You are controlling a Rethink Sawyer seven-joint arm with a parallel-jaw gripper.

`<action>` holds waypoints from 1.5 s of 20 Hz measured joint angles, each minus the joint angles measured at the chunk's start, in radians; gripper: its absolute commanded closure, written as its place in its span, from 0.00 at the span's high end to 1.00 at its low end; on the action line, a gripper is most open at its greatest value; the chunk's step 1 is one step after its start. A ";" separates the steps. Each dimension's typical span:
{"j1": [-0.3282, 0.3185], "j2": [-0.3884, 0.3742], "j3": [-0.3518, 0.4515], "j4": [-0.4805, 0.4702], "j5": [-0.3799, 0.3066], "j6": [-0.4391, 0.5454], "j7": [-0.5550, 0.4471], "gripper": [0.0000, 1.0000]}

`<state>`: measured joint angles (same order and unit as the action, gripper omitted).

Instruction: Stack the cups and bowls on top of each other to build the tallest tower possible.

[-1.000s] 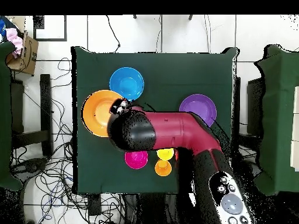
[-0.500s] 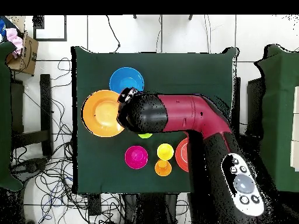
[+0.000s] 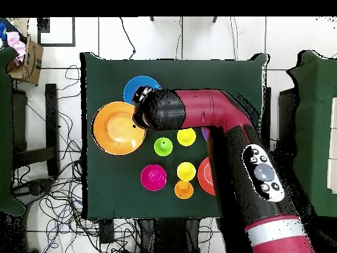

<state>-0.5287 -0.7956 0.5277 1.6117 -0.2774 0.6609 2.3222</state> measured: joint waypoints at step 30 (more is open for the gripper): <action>-0.279 -0.041 0.161 -0.013 -0.101 0.119 -0.170 1.00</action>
<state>-0.8075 -0.8368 0.6890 1.5984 -0.3782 0.7803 2.1523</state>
